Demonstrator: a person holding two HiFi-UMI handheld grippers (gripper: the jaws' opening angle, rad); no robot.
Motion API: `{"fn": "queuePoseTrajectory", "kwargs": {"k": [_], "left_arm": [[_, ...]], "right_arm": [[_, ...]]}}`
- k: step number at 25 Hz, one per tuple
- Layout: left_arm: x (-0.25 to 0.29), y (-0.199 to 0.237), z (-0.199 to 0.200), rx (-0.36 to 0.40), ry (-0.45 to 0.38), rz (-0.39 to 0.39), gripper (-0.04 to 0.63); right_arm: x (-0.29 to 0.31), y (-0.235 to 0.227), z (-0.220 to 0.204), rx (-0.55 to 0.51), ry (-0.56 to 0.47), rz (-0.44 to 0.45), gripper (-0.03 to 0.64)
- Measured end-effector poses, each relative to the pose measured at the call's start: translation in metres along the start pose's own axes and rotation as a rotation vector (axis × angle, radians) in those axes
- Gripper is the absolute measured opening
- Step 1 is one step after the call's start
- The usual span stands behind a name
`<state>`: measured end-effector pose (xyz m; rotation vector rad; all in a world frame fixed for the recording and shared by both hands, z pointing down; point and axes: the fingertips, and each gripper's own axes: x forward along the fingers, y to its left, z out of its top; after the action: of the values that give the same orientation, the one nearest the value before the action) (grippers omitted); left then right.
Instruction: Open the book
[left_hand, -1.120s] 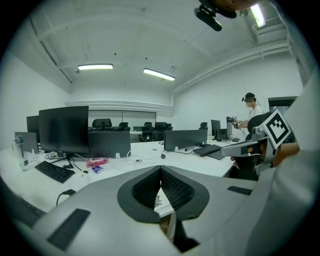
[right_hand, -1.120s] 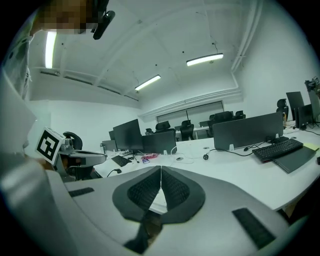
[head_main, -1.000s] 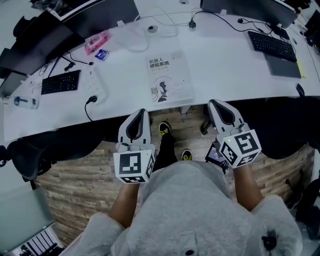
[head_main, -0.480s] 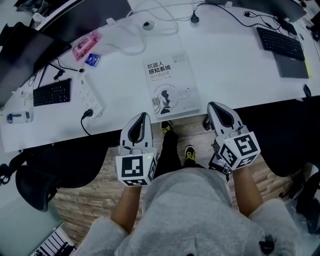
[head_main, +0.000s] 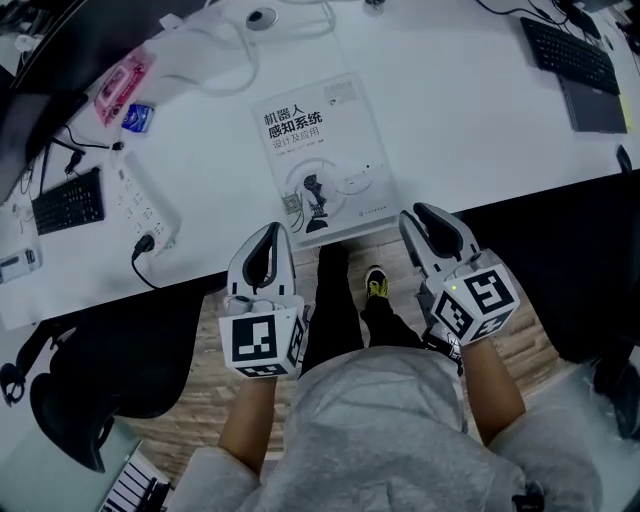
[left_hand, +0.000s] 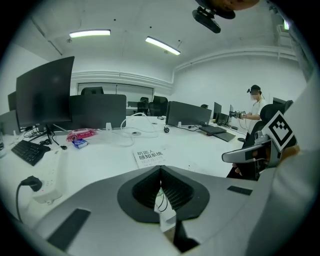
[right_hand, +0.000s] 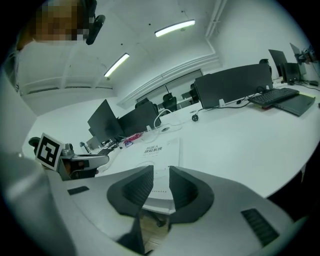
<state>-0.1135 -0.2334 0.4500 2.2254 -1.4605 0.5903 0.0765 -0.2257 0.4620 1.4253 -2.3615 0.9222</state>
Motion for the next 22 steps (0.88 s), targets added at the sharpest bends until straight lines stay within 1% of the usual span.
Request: {"fn": "queuePoseTrajectory", "kwargs": {"k": [5,9,14,17,18,20,22], "left_arm": [[0.022,0.003,-0.019,0.009,0.039,-0.018,0.012],[0.039,0.001,-0.038,0.011,0.08,-0.043,0.011],[0.054,0.0,-0.047,0.009,0.118,-0.08,0.011],[0.058,0.003,-0.052,0.006,0.141,-0.093,0.011],[0.059,0.003,-0.055,-0.001,0.15,-0.1,0.011],[0.06,-0.001,-0.061,-0.014,0.171,-0.12,0.012],[0.059,-0.008,-0.063,0.008,0.185,-0.136,0.012]], "right_arm": [[0.011,-0.009,-0.03,0.075,0.041,-0.011,0.123],[0.022,-0.015,-0.047,0.11,0.081,-0.024,0.124],[0.033,-0.018,-0.061,0.176,0.143,-0.023,0.124],[0.036,-0.02,-0.065,0.242,0.158,-0.03,0.124],[0.036,-0.019,-0.066,0.27,0.16,-0.015,0.124],[0.033,-0.012,-0.067,0.328,0.169,0.053,0.123],[0.03,-0.001,-0.068,0.362,0.171,0.108,0.123]]}}
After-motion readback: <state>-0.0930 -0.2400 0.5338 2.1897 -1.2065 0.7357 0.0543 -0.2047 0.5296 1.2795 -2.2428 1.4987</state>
